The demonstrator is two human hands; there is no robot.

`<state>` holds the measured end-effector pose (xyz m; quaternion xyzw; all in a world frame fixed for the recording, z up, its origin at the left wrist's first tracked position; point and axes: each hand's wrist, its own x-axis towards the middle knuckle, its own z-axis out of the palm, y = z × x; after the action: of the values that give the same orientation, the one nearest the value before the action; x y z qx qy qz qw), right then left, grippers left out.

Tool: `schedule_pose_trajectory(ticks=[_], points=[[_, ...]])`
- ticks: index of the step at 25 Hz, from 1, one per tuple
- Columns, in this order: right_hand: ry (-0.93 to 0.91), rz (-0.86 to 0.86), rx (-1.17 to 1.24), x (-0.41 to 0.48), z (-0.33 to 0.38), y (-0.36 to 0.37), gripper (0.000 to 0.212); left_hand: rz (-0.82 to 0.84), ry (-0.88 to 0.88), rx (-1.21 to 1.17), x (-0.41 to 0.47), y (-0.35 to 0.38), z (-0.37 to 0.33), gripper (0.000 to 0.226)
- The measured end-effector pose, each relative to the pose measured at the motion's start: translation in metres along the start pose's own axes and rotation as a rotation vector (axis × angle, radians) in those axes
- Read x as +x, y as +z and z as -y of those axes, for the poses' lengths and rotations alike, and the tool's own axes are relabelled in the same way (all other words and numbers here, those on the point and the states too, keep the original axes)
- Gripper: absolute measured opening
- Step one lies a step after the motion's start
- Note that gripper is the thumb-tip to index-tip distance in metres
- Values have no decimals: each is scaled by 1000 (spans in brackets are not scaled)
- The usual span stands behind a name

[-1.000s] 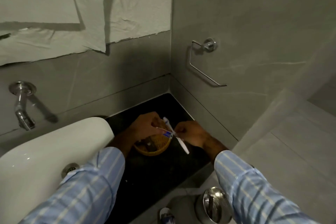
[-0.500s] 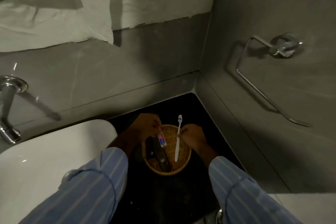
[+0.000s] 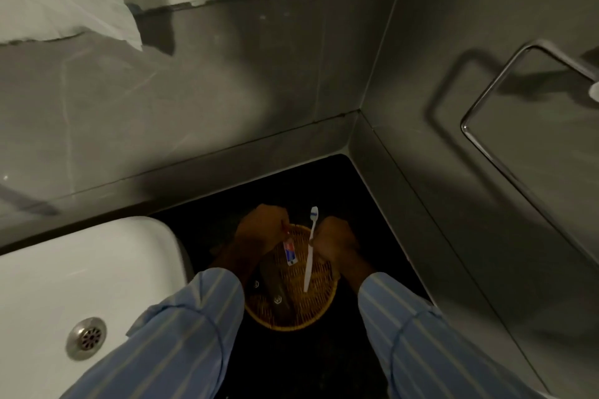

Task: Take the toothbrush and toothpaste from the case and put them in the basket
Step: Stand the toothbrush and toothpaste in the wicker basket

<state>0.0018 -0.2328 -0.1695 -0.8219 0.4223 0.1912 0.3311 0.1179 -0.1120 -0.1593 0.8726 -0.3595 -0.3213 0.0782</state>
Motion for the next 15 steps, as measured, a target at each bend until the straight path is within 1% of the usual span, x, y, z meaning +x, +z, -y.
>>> schedule_pose_trajectory(ticks=[2, 5, 11, 13, 15], points=[[27, -8, -9, 1, 1, 2, 20, 16, -16, 24, 3, 2, 0, 21], [35, -14, 1, 1, 3, 4, 19, -8, -30, 9, 5, 4, -2, 22], [52, -89, -67, -3, 7, 8, 18, -56, -2, 48, 5, 5, -1, 21], [46, -104, -91, -6, 7, 6, 19, -64, 4, 65, 2, 5, -1, 22], [34, -96, -64, -11, 7, 3, 24, -92, 21, 59, -4, 6, -1, 23]])
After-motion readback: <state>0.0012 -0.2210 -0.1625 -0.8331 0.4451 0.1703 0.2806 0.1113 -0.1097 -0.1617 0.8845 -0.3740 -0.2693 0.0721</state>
